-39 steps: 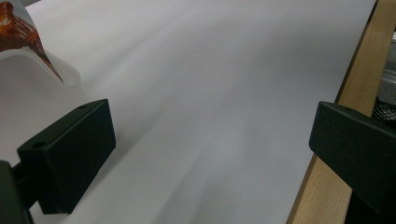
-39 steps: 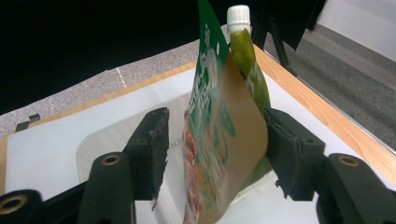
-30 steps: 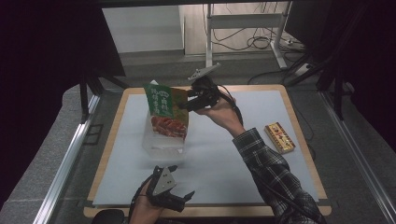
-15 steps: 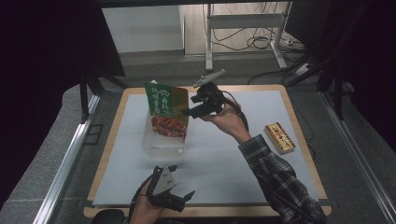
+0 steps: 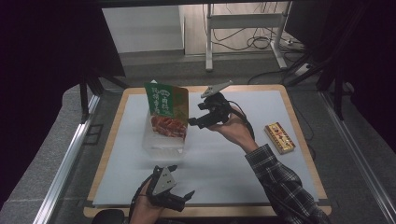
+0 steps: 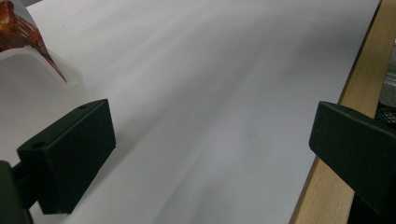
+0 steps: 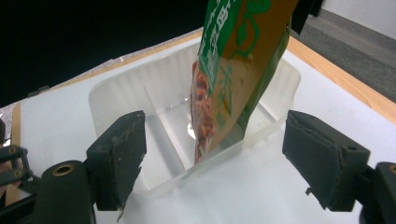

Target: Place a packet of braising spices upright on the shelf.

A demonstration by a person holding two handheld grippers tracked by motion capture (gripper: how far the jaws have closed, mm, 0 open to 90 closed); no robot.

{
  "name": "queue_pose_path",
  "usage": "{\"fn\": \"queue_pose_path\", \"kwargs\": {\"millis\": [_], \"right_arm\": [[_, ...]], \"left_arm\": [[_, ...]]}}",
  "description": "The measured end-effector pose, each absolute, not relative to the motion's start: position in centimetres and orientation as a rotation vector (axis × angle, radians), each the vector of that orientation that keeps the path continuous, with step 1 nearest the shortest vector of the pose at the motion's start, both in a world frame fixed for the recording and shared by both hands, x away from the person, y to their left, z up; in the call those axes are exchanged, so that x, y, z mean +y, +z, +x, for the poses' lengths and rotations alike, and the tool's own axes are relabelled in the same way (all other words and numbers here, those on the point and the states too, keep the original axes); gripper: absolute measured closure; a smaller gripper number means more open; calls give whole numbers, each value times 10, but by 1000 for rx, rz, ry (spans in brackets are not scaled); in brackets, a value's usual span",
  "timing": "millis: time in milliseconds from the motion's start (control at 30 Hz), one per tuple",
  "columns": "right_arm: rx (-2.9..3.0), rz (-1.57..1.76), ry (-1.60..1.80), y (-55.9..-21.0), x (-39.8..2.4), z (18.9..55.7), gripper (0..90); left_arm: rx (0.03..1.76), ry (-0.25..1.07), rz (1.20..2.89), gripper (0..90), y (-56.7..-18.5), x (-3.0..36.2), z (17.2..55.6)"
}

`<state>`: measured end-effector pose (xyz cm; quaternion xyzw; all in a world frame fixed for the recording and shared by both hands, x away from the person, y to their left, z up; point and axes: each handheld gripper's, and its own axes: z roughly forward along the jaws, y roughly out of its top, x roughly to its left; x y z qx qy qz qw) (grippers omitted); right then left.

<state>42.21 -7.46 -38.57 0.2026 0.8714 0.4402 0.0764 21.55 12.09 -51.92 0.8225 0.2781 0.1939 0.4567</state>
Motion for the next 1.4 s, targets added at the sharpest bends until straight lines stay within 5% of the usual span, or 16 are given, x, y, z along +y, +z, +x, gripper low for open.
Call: {"fn": "queue_pose_path", "kwargs": {"millis": [1400], "right_arm": [[2541, 711, 1211, -435, -158, 394, 195]], "left_arm": [[675, 482, 2029, 0, -520, 120, 215]]}}
